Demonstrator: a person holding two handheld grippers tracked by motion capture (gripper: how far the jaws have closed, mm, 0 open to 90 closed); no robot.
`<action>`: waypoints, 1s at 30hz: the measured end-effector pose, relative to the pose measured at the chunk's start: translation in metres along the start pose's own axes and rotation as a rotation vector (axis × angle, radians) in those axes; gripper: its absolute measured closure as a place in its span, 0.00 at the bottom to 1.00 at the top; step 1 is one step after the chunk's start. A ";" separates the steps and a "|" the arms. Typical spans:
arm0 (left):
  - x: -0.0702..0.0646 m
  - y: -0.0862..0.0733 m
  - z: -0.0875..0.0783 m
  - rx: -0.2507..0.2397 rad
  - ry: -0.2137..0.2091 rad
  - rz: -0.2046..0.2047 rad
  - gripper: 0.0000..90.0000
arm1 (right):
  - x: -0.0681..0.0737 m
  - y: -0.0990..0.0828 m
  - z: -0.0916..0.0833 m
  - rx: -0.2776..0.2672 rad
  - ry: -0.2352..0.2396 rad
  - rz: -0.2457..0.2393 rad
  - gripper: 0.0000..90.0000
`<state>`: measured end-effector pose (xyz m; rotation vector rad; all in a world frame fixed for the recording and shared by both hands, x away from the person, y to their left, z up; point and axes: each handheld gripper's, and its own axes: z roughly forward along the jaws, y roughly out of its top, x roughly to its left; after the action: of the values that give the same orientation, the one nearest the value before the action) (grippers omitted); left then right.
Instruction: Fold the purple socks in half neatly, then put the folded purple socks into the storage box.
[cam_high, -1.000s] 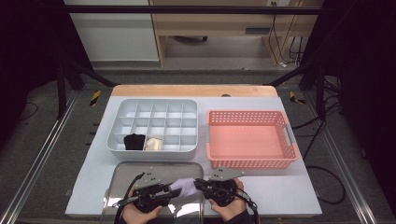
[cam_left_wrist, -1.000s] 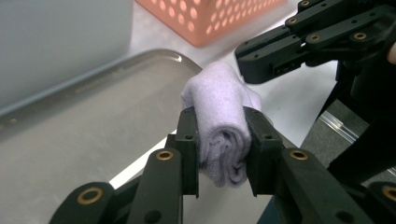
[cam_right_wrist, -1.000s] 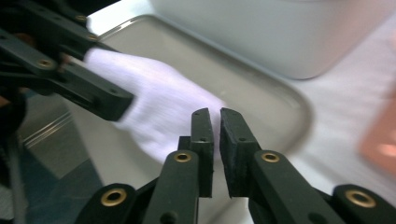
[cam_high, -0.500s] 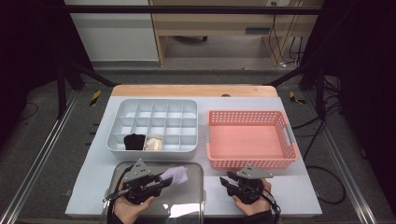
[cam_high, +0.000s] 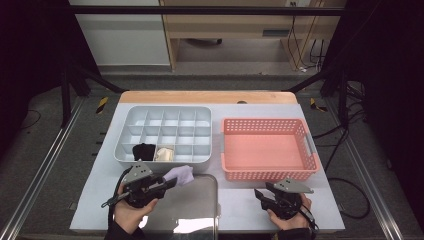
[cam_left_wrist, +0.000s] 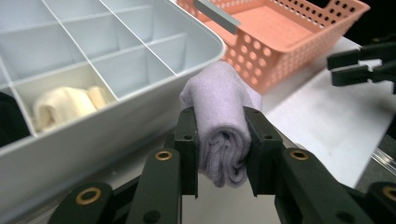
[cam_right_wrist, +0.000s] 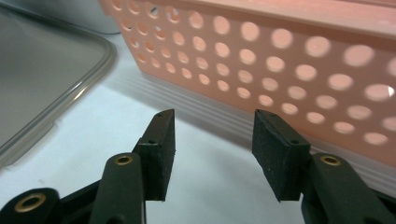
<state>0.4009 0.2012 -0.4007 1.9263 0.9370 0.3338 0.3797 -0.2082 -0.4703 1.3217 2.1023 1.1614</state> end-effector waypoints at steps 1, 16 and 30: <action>0.000 0.000 0.000 0.000 0.000 0.000 0.76 | 0.000 -0.001 -0.001 0.000 -0.002 0.005 0.54; 0.016 0.028 0.001 -0.032 0.046 -0.021 0.76 | -0.001 -0.002 -0.003 -0.006 -0.003 -0.004 0.51; 0.032 0.055 0.029 0.004 0.106 -0.021 0.77 | 0.000 -0.003 -0.003 -0.002 0.003 -0.010 0.51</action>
<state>0.4653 0.1914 -0.3743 1.9161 1.0268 0.4256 0.3760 -0.2099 -0.4713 1.3078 2.1071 1.1618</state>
